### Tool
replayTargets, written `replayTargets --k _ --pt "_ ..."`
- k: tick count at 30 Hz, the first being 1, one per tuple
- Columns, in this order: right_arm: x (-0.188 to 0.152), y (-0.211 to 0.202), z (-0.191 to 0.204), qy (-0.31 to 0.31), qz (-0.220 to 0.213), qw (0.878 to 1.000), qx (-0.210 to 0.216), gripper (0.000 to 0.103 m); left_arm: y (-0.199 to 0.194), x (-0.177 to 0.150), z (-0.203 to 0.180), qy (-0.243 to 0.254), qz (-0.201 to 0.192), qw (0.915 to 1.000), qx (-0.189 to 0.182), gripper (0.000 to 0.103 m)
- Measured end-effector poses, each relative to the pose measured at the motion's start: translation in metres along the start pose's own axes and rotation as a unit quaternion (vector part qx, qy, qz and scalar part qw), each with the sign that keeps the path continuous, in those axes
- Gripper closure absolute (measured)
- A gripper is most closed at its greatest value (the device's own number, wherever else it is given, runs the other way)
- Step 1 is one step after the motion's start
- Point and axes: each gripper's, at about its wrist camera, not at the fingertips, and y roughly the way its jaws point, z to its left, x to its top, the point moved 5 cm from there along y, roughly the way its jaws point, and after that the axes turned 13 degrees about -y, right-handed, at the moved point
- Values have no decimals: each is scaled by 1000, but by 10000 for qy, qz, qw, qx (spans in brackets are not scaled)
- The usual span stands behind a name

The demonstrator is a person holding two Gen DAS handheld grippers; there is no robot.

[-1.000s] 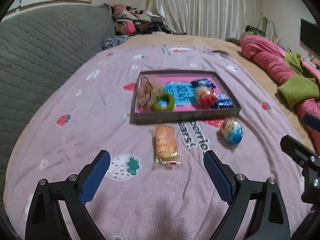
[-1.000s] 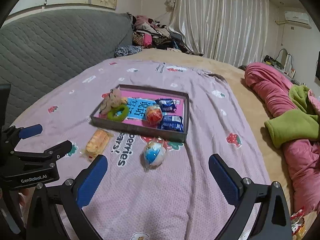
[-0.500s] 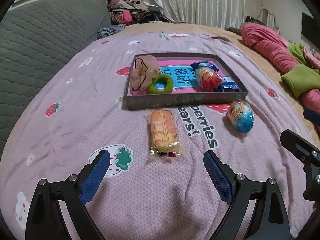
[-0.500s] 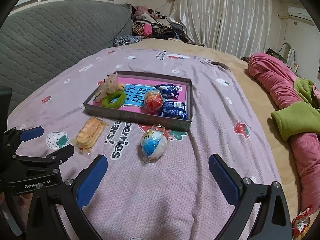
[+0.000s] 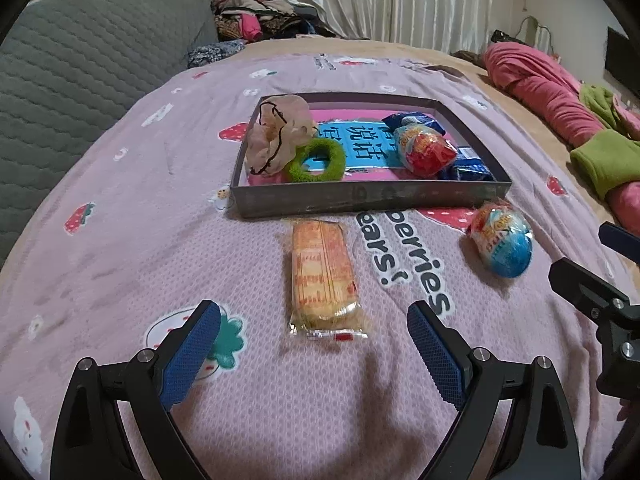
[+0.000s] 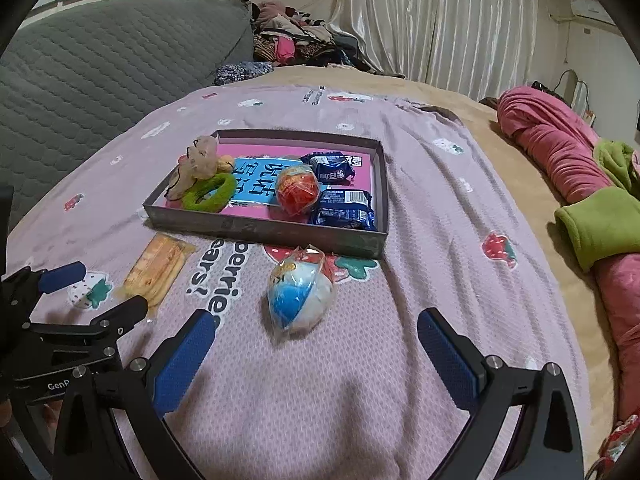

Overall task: Organize objects
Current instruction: 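Grasp the wrapped biscuit packet with the left tool while the right tool grasps the blue-white egg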

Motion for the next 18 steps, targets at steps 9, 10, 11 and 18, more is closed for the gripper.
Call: replayTargets --k 9,10,11,18 --pt "9 33 -1 15 116 9999 22 1 29 10 2 0 119 9999 84 8" --pt "9 37 -1 28 126 9999 30 1 33 12 1 0 131 9999 75 8" --pt "9 40 -2 49 135 9999 49 1 36 13 1 1 124 9999 84 8" --pt "8 62 -7 176 250 9995 64 1 53 24 -1 -104 101 9999 89 8"
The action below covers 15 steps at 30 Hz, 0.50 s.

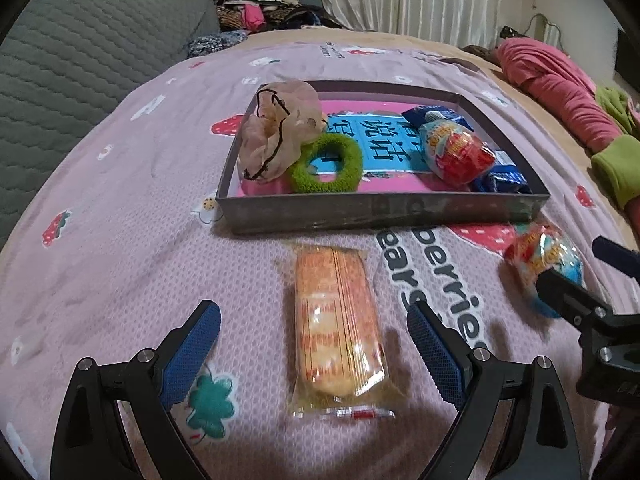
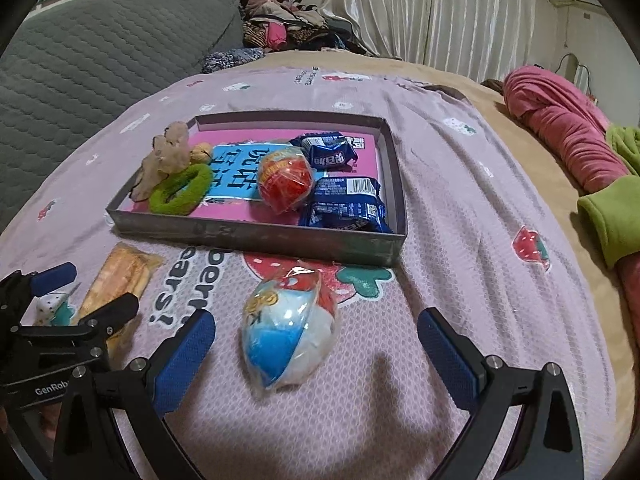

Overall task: Organize objects
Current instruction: 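Grasp the wrapped biscuit packet with the left tool while the right tool grasps the blue-white egg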

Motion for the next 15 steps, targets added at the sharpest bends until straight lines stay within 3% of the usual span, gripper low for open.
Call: replayTargets --k 11,13,15 --pt "1 19 -1 73 10 9999 77 1 19 -2 -2 -25 48 10000 -42 8" --pt "0 21 -1 81 -6 9999 87 4 21 -2 -1 -45 66 9999 -84 9" --pt "0 22 0 64 -1 9999 95 17 22 -2 -1 -54 64 9999 -124 12"
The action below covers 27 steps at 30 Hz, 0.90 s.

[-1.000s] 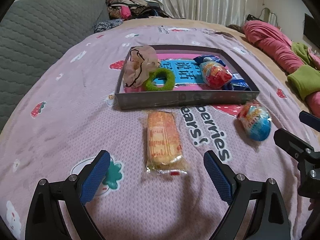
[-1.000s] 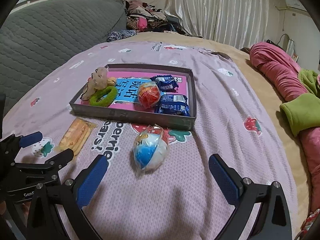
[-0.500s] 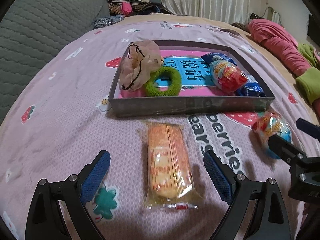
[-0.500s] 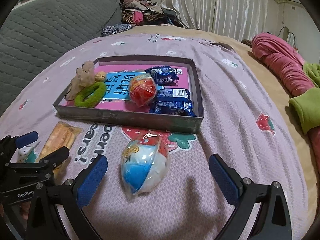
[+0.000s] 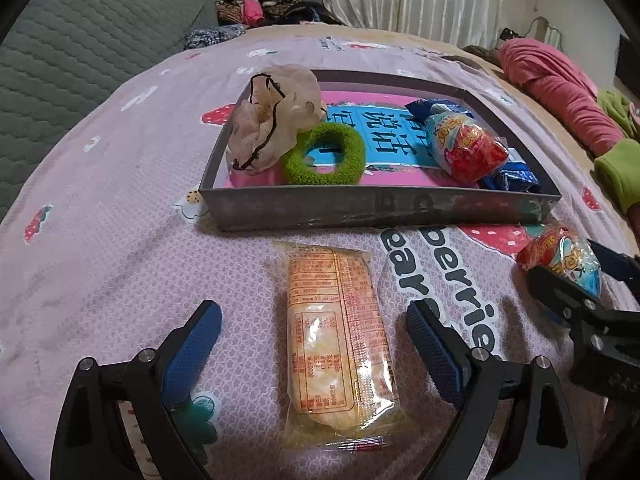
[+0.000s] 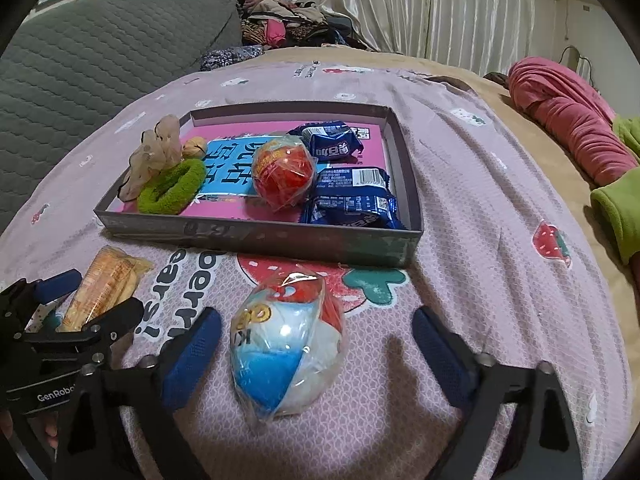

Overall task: Organize objects
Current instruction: 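Grasp the wrapped biscuit packet with the left tool while the right tool grasps the blue-white egg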

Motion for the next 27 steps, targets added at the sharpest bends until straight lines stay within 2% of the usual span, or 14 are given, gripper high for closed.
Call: replayTargets --k 3,4,6,8,9,10,11,12,19,27 --pt "0 3 1 -39 15 10000 4 23 0 -1 -1 13 9 10000 -32 24" --pt "0 3 2 -54 15 10000 6 24 1 -1 -2 29 26 10000 -54 33" --pt "1 5 4 -80 13 10000 15 29 -1 -2 -3 37 26 10000 -81 43" --pt "0 5 6 -115 16 9999 40 34 -1 -3 -5 71 24 9999 -85 44" --pt "0 6 7 -134 16 9999 55 36 0 -3 -5 86 21 9999 -93 48" --pt "0 6 8 -153 16 9999 64 38 0 -3 -6 95 13 9999 -98 58" --pt "0 6 9 -166 15 9998 77 43 0 -4 -6 101 8 9999 -102 62" --pt "0 6 10 -177 17 9998 104 50 0 -4 -7 112 10 9999 -99 63" --pt "-2 -2 13 -164 -104 9996 187 50 -4 -6 -6 108 10 9997 -203 64" --pt "4 -28 10 -155 -293 9992 212 50 -27 -5 -9 152 -177 9995 -215 64"
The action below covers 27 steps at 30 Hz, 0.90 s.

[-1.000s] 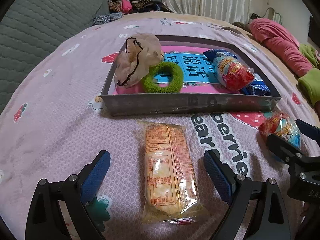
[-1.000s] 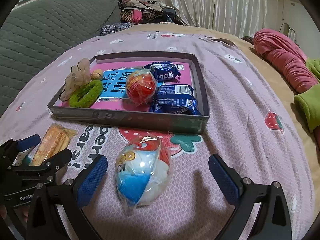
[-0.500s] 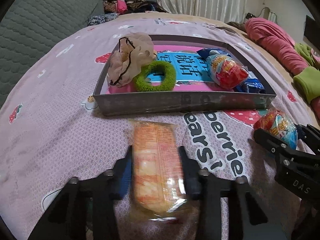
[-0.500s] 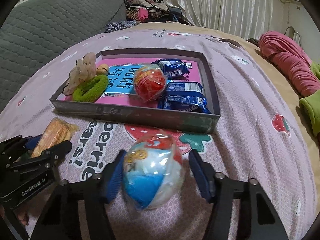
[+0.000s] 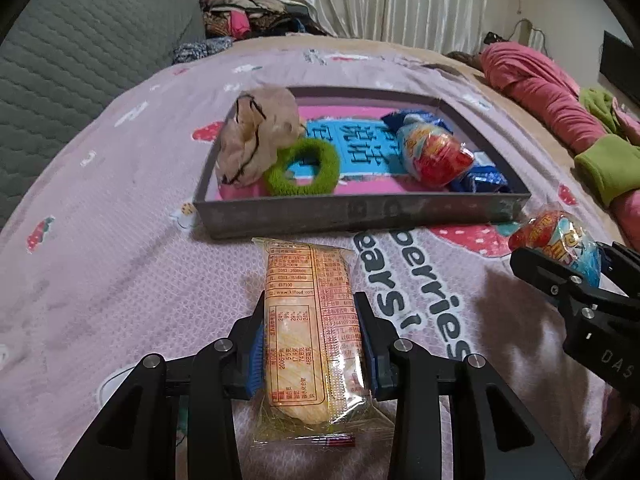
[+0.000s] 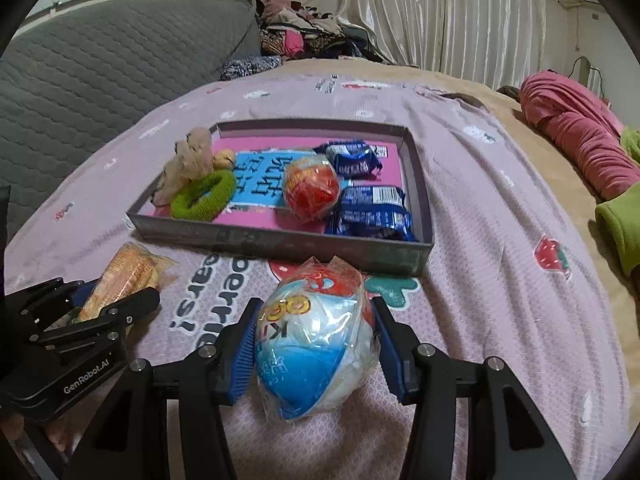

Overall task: Organize objects
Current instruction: 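Grasp the wrapped biscuit packet with the left tool while the right tool grasps the blue-white egg, then lift the biscuit packet and blue-white egg and carry both over the tray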

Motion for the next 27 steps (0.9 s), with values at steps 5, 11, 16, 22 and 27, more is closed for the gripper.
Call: replayTargets --k 5,11,16,22,27 --pt "8 -19 2 -57 -113 9999 -10 50 -17 6 5 -106 -70 9999 -2 64" --pt "24 -46 3 -169 -323 9993 -96 50 -48 26 3 -235 -305 9992 -133 64" --pt "47 -74 -3 -240 -592 9977 -241 50 -75 50 0 -214 -564 9981 -154 64" --pt "84 -104 -11 -411 -960 9934 -482 50 -103 81 -4 -173 -900 9956 -170 64" --pt "108 -117 -11 -516 -1143 9905 -567 50 -112 99 -8 -186 -1014 9945 -209 64"
